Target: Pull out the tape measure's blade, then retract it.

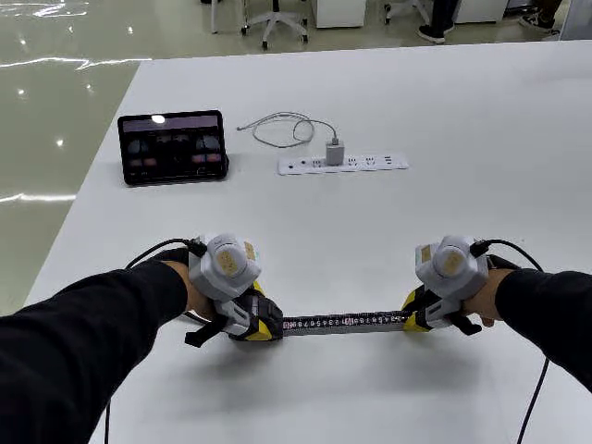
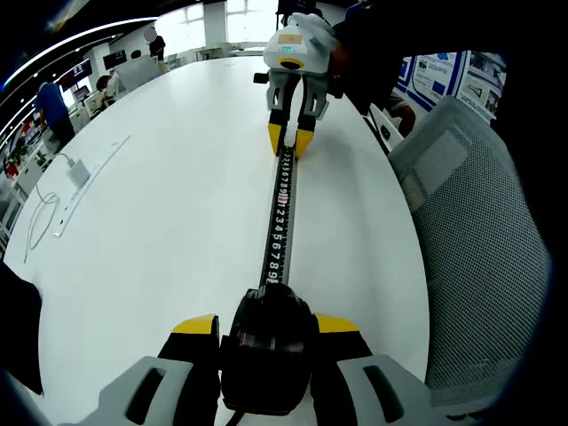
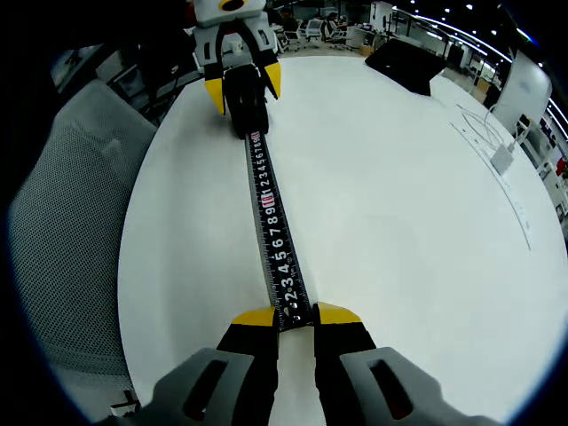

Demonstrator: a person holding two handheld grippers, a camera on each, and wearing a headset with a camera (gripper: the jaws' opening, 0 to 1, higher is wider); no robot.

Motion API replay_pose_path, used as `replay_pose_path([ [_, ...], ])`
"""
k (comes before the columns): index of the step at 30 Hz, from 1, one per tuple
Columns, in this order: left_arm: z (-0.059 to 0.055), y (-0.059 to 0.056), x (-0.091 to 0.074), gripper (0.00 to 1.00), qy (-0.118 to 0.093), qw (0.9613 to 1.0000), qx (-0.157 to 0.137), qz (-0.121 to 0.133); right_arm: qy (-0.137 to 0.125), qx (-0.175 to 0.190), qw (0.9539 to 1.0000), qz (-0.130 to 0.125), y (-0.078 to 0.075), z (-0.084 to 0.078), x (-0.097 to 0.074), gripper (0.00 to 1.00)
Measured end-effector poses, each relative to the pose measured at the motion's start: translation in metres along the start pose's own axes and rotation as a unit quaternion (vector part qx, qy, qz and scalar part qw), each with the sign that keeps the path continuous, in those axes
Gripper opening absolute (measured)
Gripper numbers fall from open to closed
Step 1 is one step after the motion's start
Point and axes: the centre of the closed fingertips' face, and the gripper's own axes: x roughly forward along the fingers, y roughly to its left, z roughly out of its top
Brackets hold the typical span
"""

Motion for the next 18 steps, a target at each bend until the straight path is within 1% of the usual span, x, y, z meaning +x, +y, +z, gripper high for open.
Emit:
replay_pose_path([
  [9,0.000,0.000,0.000,0.36,-0.001,1.0000,-0.002,0.002,0.006,0.000,1.0000,-0.002,-0.001,-0.008,-0.002,0.10],
  [18,0.001,0.000,0.000,0.36,-0.004,1.0000,-0.004,0.003,0.002,0.006,1.0000,-0.003,-0.001,-0.014,-0.006,0.10],
])
